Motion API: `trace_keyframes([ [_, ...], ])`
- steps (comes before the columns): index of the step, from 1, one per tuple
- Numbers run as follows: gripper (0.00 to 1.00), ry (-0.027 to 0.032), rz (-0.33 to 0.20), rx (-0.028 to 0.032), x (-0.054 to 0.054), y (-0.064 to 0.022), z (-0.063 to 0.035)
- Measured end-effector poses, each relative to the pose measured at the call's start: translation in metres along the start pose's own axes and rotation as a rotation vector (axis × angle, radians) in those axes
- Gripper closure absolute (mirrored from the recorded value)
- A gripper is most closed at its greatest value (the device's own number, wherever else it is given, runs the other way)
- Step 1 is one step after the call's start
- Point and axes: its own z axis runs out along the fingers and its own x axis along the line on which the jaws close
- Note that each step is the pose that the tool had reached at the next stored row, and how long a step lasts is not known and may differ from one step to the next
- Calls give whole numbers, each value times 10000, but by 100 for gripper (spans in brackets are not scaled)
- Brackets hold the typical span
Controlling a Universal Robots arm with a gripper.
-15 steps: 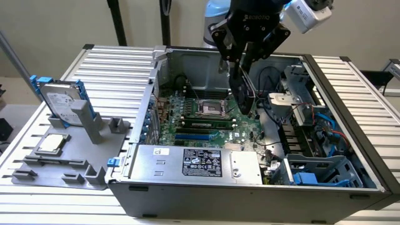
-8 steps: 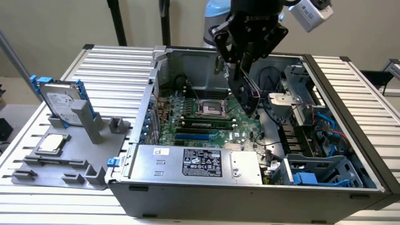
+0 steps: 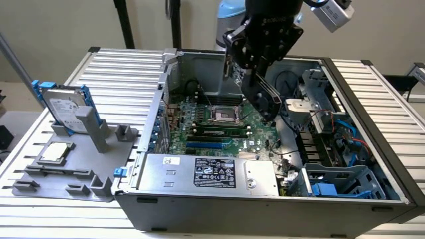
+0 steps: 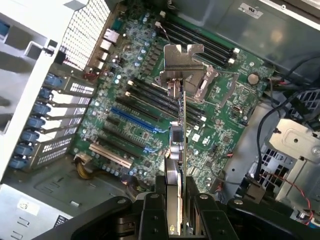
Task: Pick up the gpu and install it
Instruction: 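Insert the gpu into the slot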
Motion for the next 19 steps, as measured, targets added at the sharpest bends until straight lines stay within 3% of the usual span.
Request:
trace_keyframes([
  [19, 73, -5, -3465, 45, 0, 0, 29],
])
